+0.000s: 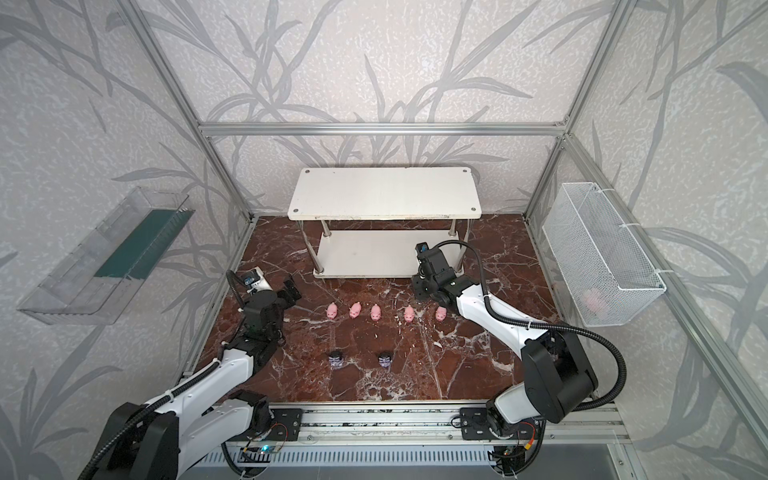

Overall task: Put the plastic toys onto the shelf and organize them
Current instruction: 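Lift the purple figure and carry it to the shelf's lower tier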

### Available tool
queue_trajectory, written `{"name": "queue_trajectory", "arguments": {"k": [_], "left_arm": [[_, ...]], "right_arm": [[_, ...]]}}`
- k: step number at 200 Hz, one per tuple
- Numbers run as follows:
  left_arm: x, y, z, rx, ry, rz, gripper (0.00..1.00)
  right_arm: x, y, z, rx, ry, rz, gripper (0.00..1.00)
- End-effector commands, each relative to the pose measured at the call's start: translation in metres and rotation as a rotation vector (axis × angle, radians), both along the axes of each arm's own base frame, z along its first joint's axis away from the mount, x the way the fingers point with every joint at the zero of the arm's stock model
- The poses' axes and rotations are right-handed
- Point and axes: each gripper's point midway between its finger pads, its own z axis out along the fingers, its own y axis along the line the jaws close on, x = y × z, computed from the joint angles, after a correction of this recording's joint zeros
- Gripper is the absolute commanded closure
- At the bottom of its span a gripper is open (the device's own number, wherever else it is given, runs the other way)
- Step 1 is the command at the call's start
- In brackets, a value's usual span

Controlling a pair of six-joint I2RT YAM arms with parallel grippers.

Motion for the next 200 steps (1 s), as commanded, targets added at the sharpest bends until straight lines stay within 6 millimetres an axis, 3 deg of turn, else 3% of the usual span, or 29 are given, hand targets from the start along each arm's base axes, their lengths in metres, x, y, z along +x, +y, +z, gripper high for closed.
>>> {"name": "queue_trajectory", "arguments": {"k": [1,94,117,119,131,200], "left_arm": [[0.002,0.001,0.003,-0.01,-0.013,0.006,0.07],[0.005,-0.002,-0.003,-0.023,-0.002,-0.011,0.07],[0.005,-0.002,-0.003,-0.022,-0.001,-0.013,0.07],[0.005,-0.002,-0.002,-0.023,-0.003,-0.013,0.07],[0.005,-0.002,-0.002,-0.022,-0.003,-0.013,0.07],[0.005,-0.002,-0.003,-0.018,0.003,-0.015,0.07]], "right_arm": [[0.025,0.001,0.019,-0.032,-0.073,0.046,0.68],[0.07,-0.011,0.006,-0.136,-0.102,0.011,0.68],[0.076,-0.014,0.005,-0.157,-0.109,0.004,0.68],[0.077,-0.014,-0.006,-0.169,-0.088,0.006,0.68],[0.08,-0.015,-0.011,-0.174,-0.08,0.006,0.68],[0.092,-0.032,-0.021,-0.222,-0.076,-0.047,0.67]]}}
